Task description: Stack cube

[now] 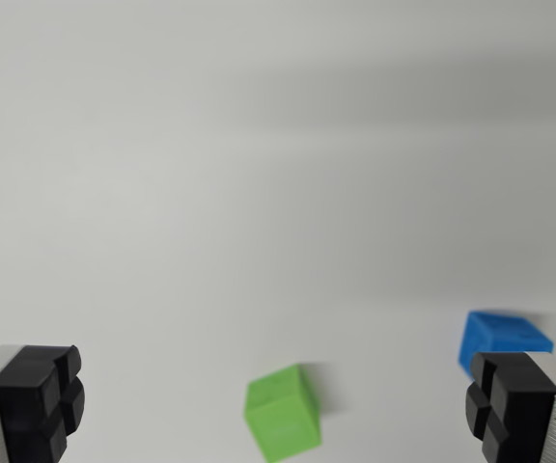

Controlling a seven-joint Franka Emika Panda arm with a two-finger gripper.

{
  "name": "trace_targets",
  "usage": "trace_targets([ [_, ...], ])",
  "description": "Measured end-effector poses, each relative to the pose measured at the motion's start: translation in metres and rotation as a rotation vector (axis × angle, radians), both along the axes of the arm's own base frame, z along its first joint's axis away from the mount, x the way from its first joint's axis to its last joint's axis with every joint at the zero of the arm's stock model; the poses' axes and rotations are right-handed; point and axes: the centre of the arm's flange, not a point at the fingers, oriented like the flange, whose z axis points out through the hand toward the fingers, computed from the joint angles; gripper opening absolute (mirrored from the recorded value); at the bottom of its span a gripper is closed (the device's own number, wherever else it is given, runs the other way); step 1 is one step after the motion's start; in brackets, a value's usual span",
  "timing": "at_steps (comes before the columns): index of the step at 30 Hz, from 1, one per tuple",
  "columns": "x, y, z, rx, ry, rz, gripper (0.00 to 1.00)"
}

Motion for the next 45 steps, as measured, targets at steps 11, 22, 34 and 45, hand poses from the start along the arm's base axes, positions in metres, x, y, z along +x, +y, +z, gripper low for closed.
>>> trace_targets([
  [11, 0.000, 0.000, 0.000, 0.000, 0.000, 0.000, 1.00],
  [22, -0.001, -0.002, -0.004, 0.000, 0.004, -0.002, 1.00],
  [34, -0.009, -0.010, -0.015, 0.000, 0.008, -0.009, 1.00],
  [45, -0.019, -0.022, -0.029, -0.001, 0.012, -0.016, 1.00],
])
